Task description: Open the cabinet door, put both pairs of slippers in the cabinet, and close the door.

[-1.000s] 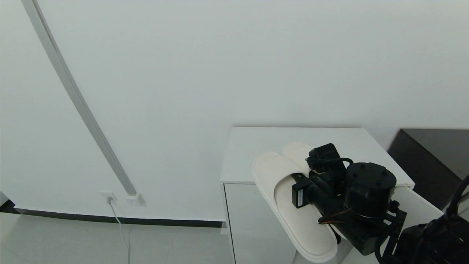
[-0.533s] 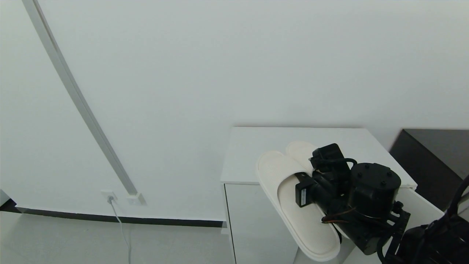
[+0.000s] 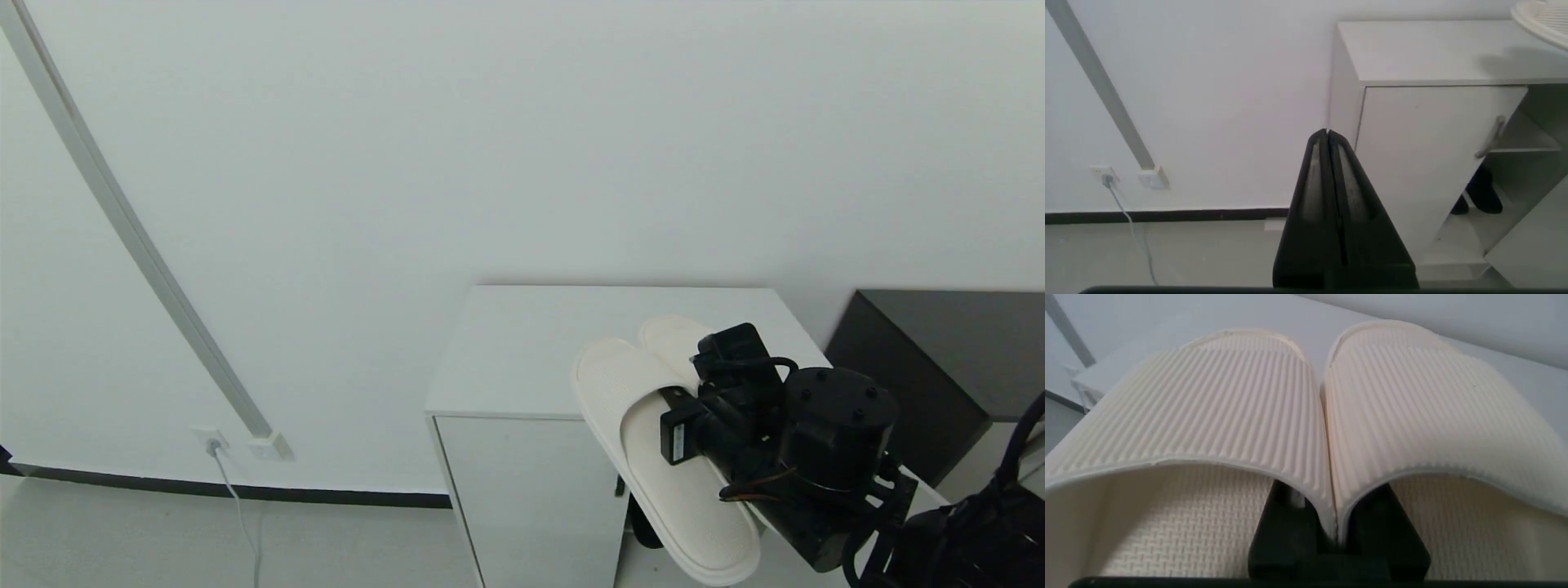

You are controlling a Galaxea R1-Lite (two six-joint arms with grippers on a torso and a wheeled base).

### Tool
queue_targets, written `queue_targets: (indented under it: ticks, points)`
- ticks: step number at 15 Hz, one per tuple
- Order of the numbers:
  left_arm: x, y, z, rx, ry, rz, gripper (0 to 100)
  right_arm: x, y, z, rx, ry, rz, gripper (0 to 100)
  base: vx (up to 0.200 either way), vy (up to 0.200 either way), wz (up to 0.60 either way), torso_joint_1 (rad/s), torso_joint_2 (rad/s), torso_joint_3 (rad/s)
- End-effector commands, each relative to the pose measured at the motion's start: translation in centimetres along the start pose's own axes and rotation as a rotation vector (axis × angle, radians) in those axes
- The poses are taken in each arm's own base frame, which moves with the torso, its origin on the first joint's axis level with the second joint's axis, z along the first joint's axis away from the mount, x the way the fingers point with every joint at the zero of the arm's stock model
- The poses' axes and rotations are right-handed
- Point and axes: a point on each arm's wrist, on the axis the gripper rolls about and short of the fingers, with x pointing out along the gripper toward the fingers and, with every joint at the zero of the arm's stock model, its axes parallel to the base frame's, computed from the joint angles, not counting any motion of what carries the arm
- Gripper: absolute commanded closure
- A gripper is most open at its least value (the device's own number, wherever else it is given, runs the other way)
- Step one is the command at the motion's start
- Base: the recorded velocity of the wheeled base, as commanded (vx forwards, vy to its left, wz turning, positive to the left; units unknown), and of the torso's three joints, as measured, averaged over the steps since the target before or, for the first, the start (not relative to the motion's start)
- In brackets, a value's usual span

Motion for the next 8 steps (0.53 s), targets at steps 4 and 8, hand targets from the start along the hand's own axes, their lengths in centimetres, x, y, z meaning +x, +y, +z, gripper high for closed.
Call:
queue_targets:
  ticks: [4, 8]
  points:
    - [0.00, 0.00, -0.01, 0.000, 0.000, 0.000, 100, -0.01, 0.03, -0.12, -0.002, 0.004, 0.002, 100, 0.000, -0.200, 0.00, 0.000, 0.00, 0.002]
    - [0.00, 0.00, 0.01, 0.002, -0.001, 0.000, 100, -0.05, 0.06, -0.05, -0.001, 0.001, 0.003, 100, 0.000, 0.000, 0.00, 0.000, 0.00, 0.000]
